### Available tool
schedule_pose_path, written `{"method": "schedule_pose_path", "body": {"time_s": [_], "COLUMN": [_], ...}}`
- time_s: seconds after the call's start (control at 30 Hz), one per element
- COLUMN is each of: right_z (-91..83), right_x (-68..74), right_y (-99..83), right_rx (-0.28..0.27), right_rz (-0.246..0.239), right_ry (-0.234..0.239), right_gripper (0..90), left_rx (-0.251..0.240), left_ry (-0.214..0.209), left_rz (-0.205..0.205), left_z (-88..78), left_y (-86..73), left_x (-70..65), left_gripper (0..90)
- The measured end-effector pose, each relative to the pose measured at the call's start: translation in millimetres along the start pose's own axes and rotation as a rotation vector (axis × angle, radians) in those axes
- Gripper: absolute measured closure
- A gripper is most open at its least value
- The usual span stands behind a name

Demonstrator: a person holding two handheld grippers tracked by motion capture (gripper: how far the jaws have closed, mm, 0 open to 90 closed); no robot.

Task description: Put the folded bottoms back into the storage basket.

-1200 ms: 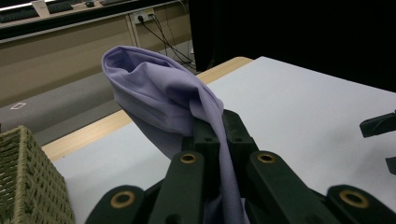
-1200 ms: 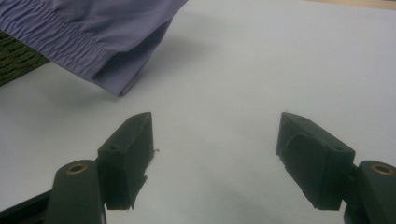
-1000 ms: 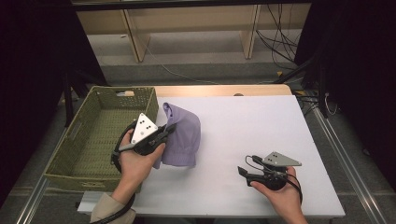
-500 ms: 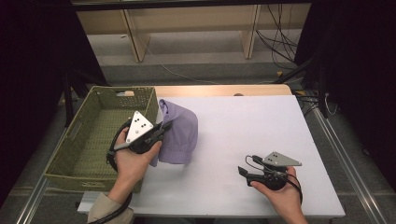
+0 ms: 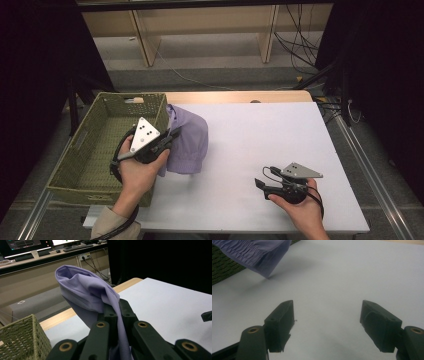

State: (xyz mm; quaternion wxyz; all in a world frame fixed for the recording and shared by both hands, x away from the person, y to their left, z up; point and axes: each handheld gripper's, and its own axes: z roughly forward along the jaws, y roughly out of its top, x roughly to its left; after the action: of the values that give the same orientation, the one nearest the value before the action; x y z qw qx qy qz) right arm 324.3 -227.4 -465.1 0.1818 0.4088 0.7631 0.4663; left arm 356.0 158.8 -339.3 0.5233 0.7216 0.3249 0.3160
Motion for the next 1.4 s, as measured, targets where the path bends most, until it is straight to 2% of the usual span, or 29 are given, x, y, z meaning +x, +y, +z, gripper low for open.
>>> {"method": "schedule_pose_path", "body": {"time_s": [1.4], "right_z": [0.2], "right_x": [0.0], "right_y": [-0.2], "right_rx": [0.001], "right_rz": [0.002], "right_ry": [0.0], "right_gripper": [28.3], "left_rx": [-0.019], "left_ry": [0.041], "left_rz": [-0.009], "left_z": [-12.2], "left_y": [6.1], "left_x": [15.4], "left_gripper": [86.2]}}
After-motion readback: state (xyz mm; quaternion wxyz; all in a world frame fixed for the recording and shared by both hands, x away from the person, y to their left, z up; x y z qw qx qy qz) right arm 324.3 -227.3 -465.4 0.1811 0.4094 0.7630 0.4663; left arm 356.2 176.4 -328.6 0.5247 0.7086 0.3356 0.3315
